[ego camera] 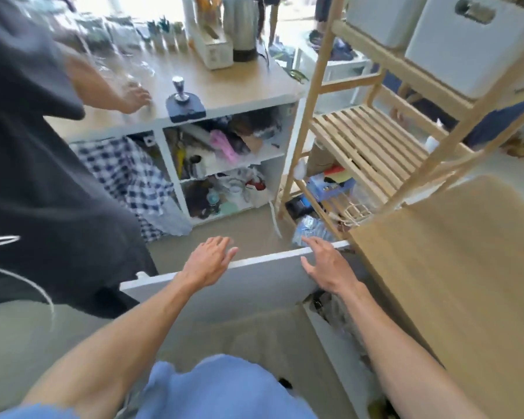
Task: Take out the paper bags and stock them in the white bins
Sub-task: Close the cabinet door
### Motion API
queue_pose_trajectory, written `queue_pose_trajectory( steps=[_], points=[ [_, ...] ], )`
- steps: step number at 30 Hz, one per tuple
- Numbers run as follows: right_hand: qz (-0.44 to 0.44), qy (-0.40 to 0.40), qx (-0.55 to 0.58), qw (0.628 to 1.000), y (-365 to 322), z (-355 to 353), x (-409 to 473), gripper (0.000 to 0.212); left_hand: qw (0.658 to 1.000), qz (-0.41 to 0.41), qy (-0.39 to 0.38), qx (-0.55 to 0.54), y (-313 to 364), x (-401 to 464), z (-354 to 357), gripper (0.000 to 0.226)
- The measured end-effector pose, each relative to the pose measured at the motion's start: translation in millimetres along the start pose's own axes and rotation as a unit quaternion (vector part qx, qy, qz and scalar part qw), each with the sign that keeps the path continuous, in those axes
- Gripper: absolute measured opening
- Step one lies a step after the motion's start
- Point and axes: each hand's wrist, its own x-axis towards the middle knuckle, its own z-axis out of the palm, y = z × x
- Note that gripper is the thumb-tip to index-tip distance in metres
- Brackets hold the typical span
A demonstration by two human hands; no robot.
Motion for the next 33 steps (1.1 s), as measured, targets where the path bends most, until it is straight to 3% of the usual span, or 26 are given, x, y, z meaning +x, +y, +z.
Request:
queue_pose_trajectory(
  steps=[5, 10, 19, 26, 33],
  points=[
    [-0.083, -0.053, -0.024, 0.995, -9.5, 17.7, 17.0, 0.059, 0.994, -0.105, -0.002, 0.018, -27.2, -47.3, 10.2, 0.047],
    [-0.12, -0.086, -0.071, 0.986, -11.2, 38.6, 29.4, 0.051, 0.988, -0.148, 0.017, 0.029, -33.8, -68.8, 20.4, 0.038],
    [-0.115, -0.032, -0.057, 0.991, -6.0, 55.7, 19.0, 0.033, 0.983, -0.175, 0.045, 0.036, -21.9, -86.2, 40.4, 0.035],
    [-0.081, -0.028, -0.004, 0.996, -9.8, 63.9, -11.0, 0.029, 0.978, -0.125, -0.124, -0.108, -30.4, -112.2, 35.0, 0.043],
    [0.006, -0.01, 0.056, 0.998, -23.9, 81.8, -64.2, 0.029, 0.932, -0.036, -0.272, -0.238, -27.6, -129.2, 45.9, 0.048]
  ],
)
